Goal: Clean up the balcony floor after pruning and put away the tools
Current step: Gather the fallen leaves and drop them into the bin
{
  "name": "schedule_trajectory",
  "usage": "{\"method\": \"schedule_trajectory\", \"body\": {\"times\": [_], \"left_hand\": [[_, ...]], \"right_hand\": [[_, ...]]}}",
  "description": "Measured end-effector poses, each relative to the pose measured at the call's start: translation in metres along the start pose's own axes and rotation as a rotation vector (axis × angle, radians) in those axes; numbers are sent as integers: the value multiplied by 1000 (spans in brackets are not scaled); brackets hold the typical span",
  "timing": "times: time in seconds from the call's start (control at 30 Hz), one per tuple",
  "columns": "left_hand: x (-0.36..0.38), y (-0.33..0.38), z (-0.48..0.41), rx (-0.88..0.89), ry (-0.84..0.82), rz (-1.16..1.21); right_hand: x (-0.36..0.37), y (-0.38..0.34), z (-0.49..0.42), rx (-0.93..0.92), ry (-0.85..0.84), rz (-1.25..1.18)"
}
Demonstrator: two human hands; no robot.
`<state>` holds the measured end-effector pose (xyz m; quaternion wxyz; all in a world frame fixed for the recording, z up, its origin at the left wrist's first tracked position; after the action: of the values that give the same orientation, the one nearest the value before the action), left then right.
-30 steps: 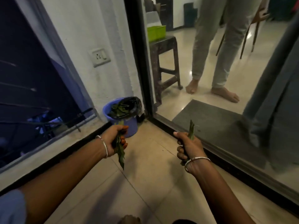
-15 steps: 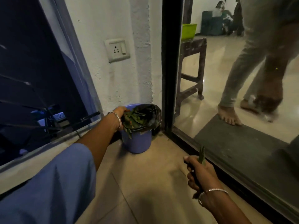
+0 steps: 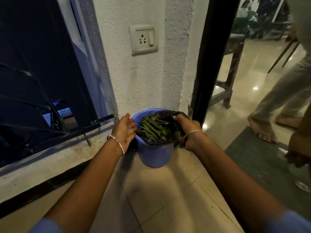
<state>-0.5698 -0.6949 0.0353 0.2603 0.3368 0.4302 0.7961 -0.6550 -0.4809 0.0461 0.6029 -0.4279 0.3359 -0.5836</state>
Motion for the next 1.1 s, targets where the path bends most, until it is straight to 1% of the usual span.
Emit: {"method": "schedule_trajectory", "body": {"times": [0.07, 0.13, 0.2, 0.27, 0.37, 0.47, 0.6, 0.67, 0.9, 1.0, 1.1], "left_hand": [[-15, -8, 5, -4, 0, 47], [-32, -16, 12, -25, 25, 82], [-44, -19, 18, -29, 50, 101], [-51, -17, 23, -20, 68, 100], [-53, -13, 39, 2, 89, 109], [-37, -21, 61, -8, 75, 100], [-8, -40, 96, -35, 26, 57], [7, -49, 118, -41, 15, 36], [41, -92, 209, -94, -30, -43], [54, -113, 251, -139, -43, -113], [70, -126, 294, -179, -99, -217]], "right_hand": [[29, -21, -32, -60, 14, 134], [54, -30, -61, -113, -41, 333], [66, -23, -104, -136, -73, 468], [62, -23, -118, -169, -23, 531], [41, -32, -83, -261, 131, 555], [5, -17, -53, -299, 212, 426], [-36, 11, 4, -289, 116, 115], [-61, 17, 45, -285, 100, 19], [-145, 42, 175, -266, 135, -57], [-187, 55, 220, -251, 176, -52], [-228, 65, 255, -224, 236, -70]]}}
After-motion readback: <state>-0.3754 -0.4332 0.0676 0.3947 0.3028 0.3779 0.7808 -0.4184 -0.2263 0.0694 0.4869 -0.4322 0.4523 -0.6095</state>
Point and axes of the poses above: each hand's wrist, its own z-axis away from the middle knuckle, its own x-axis out of the palm, y = z × x, the point moved 8 cm from there along -z, towards the middle knuckle, and after that the axes turned 3 degrees about z, right-handed, at the moved point
